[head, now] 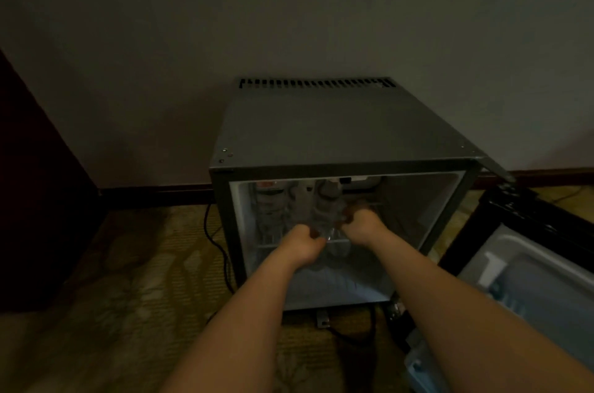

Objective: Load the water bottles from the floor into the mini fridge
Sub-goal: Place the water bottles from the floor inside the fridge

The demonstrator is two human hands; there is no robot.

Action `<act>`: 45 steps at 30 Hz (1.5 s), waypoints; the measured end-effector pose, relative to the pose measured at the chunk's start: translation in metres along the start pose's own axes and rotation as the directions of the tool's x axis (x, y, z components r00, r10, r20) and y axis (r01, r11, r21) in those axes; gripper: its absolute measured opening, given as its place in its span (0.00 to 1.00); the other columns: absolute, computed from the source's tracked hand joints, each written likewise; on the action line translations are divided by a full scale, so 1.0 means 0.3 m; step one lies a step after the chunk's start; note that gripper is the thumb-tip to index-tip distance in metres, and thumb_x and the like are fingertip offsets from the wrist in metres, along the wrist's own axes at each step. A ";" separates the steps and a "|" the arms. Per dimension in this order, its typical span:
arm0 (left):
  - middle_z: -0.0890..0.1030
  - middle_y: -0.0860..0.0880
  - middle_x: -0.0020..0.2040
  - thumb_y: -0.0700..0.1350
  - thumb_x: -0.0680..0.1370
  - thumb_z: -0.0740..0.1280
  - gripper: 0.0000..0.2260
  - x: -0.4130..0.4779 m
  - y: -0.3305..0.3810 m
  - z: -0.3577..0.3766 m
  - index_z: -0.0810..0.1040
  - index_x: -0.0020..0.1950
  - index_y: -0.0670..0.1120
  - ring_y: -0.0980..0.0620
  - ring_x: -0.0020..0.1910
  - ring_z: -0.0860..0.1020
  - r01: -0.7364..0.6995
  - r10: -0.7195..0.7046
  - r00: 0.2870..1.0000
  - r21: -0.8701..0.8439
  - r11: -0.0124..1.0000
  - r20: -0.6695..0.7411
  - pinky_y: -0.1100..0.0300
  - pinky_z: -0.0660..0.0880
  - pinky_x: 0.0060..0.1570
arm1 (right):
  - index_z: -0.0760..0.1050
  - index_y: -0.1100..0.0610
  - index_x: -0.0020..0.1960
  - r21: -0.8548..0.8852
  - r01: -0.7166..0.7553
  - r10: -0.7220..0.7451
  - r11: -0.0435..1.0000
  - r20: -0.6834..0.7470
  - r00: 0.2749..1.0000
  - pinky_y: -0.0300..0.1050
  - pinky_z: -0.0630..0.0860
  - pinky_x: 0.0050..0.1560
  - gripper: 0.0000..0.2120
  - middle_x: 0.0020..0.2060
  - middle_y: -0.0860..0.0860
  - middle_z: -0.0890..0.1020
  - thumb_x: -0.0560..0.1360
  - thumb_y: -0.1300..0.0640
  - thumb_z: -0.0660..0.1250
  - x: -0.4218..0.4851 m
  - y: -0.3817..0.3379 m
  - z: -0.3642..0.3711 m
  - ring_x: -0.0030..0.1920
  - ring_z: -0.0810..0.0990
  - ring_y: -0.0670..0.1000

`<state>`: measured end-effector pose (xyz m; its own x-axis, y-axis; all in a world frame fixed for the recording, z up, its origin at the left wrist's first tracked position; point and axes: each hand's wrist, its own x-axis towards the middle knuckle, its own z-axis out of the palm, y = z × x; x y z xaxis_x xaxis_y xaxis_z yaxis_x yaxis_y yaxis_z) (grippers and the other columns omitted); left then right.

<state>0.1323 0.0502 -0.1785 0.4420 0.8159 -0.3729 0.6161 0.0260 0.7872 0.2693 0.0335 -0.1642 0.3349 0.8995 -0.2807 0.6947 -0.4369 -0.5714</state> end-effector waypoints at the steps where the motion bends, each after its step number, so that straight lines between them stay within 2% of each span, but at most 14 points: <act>1: 0.79 0.41 0.53 0.45 0.78 0.62 0.11 -0.020 0.006 0.004 0.78 0.56 0.42 0.45 0.53 0.77 -0.006 0.006 1.000 0.007 1.000 0.013 0.55 0.74 0.56 | 0.77 0.62 0.57 -0.005 -0.006 0.006 1.000 0.013 1.000 0.47 0.73 0.58 0.12 0.55 0.59 0.80 0.76 0.58 0.64 -0.030 0.009 -0.006 0.60 0.77 0.58; 3: 0.77 0.45 0.44 0.44 0.79 0.61 0.07 -0.073 0.024 0.014 0.77 0.50 0.44 0.48 0.47 0.75 -0.013 0.009 0.999 0.066 0.998 0.050 0.59 0.72 0.45 | 0.78 0.61 0.46 -0.040 -0.008 0.010 0.999 0.056 0.998 0.44 0.72 0.49 0.08 0.46 0.58 0.79 0.76 0.56 0.65 -0.093 0.022 -0.021 0.51 0.78 0.56; 5: 0.75 0.46 0.41 0.45 0.79 0.60 0.07 -0.125 0.039 0.023 0.76 0.50 0.44 0.49 0.45 0.73 -0.005 -0.006 0.996 0.128 0.992 0.084 0.60 0.70 0.41 | 0.77 0.58 0.43 -0.072 -0.014 0.021 0.997 0.086 0.996 0.43 0.71 0.47 0.07 0.45 0.57 0.79 0.76 0.55 0.65 -0.152 0.030 -0.040 0.48 0.77 0.54; 8: 0.75 0.45 0.46 0.48 0.79 0.61 0.14 -0.201 0.055 0.039 0.77 0.58 0.40 0.49 0.46 0.73 -0.008 -0.021 0.991 0.213 0.977 0.130 0.57 0.71 0.50 | 0.79 0.60 0.54 -0.132 -0.012 0.026 0.991 0.107 0.994 0.46 0.75 0.52 0.11 0.52 0.58 0.81 0.76 0.54 0.66 -0.245 0.056 -0.071 0.52 0.79 0.55; 11: 0.75 0.45 0.49 0.50 0.79 0.61 0.16 -0.274 0.079 0.054 0.76 0.60 0.41 0.48 0.49 0.74 -0.010 -0.037 0.984 0.265 0.964 0.173 0.52 0.73 0.57 | 0.77 0.61 0.56 -0.146 -0.021 0.040 0.989 0.126 0.991 0.48 0.76 0.49 0.13 0.48 0.57 0.79 0.77 0.54 0.65 -0.336 0.082 -0.101 0.47 0.77 0.54; 14: 0.75 0.44 0.52 0.51 0.79 0.60 0.16 -0.354 0.112 0.065 0.75 0.60 0.42 0.47 0.51 0.75 -0.029 -0.025 0.986 0.322 0.946 0.163 0.52 0.73 0.56 | 0.77 0.62 0.57 -0.141 -0.013 0.032 0.990 0.135 0.990 0.46 0.73 0.45 0.13 0.46 0.56 0.77 0.77 0.55 0.65 -0.449 0.091 -0.138 0.46 0.77 0.54; 17: 0.77 0.45 0.56 0.51 0.79 0.60 0.16 -0.436 0.164 0.067 0.75 0.62 0.44 0.47 0.55 0.76 -0.061 0.031 0.995 0.336 0.940 0.092 0.55 0.73 0.55 | 0.77 0.62 0.58 -0.134 0.022 -0.004 0.991 0.130 0.991 0.48 0.76 0.49 0.14 0.51 0.57 0.79 0.77 0.55 0.65 -0.550 0.091 -0.182 0.52 0.80 0.56; 21: 0.77 0.45 0.60 0.52 0.79 0.60 0.17 -0.585 0.235 0.103 0.73 0.65 0.45 0.47 0.58 0.75 -0.123 0.097 0.991 0.363 0.924 0.089 0.54 0.72 0.58 | 0.75 0.61 0.62 -0.138 0.065 -0.052 0.988 0.090 0.995 0.41 0.74 0.38 0.16 0.50 0.57 0.77 0.77 0.55 0.65 -0.706 0.080 -0.242 0.50 0.79 0.55; 24: 0.77 0.44 0.60 0.51 0.79 0.60 0.17 -0.713 0.304 0.133 0.73 0.64 0.44 0.46 0.59 0.75 -0.188 0.143 0.980 0.416 0.890 0.136 0.54 0.72 0.58 | 0.74 0.61 0.63 -0.186 0.115 -0.107 0.976 0.054 0.993 0.47 0.76 0.52 0.16 0.56 0.58 0.79 0.77 0.55 0.64 -0.840 0.086 -0.306 0.56 0.79 0.57; 26: 0.77 0.43 0.60 0.51 0.80 0.60 0.17 -0.782 0.351 0.151 0.74 0.64 0.43 0.46 0.58 0.76 -0.243 0.185 0.968 0.445 0.862 0.170 0.53 0.72 0.58 | 0.75 0.60 0.62 -0.217 0.137 -0.141 0.967 -0.001 0.990 0.49 0.76 0.55 0.16 0.57 0.58 0.80 0.77 0.54 0.65 -0.924 0.107 -0.358 0.55 0.79 0.57; 30: 0.76 0.45 0.61 0.52 0.80 0.59 0.17 -0.905 0.444 0.211 0.73 0.64 0.44 0.48 0.58 0.75 -0.345 0.273 0.938 0.512 0.787 0.213 0.54 0.72 0.59 | 0.74 0.57 0.63 -0.228 0.146 -0.167 0.963 -0.077 0.983 0.46 0.75 0.54 0.17 0.58 0.57 0.80 0.76 0.54 0.65 -1.089 0.174 -0.452 0.56 0.79 0.55; 35: 0.77 0.45 0.60 0.51 0.80 0.59 0.15 -1.056 0.562 0.408 0.74 0.62 0.45 0.51 0.52 0.74 -0.475 0.371 0.880 0.509 0.718 0.297 0.58 0.71 0.51 | 0.72 0.55 0.66 -0.210 0.079 -0.111 0.974 -0.143 0.983 0.45 0.73 0.57 0.19 0.59 0.55 0.79 0.76 0.53 0.65 -1.314 0.340 -0.543 0.57 0.78 0.53; 40: 0.76 0.46 0.62 0.52 0.79 0.60 0.17 -1.141 0.596 0.597 0.73 0.64 0.45 0.48 0.59 0.75 -0.518 0.377 0.849 0.447 0.729 0.370 0.55 0.73 0.59 | 0.70 0.53 0.67 -0.168 0.023 -0.049 0.985 -0.155 0.987 0.43 0.72 0.54 0.20 0.59 0.52 0.79 0.77 0.52 0.64 -1.479 0.502 -0.601 0.56 0.77 0.52; 45: 0.77 0.46 0.61 0.50 0.79 0.61 0.15 -1.204 0.577 0.863 0.74 0.62 0.43 0.48 0.60 0.75 -0.564 0.357 0.795 0.383 0.731 0.491 0.53 0.73 0.61 | 0.71 0.56 0.66 -0.108 -0.076 0.048 0.991 -0.244 0.969 0.41 0.72 0.50 0.18 0.55 0.53 0.80 0.77 0.55 0.65 -1.655 0.782 -0.615 0.50 0.77 0.50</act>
<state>0.2480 -0.3894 -0.0348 0.8909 0.3747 -0.2567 0.4510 -0.6629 0.5976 0.3835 -0.5148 -0.0165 0.5129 0.8512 -0.1112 0.7317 -0.5012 -0.4619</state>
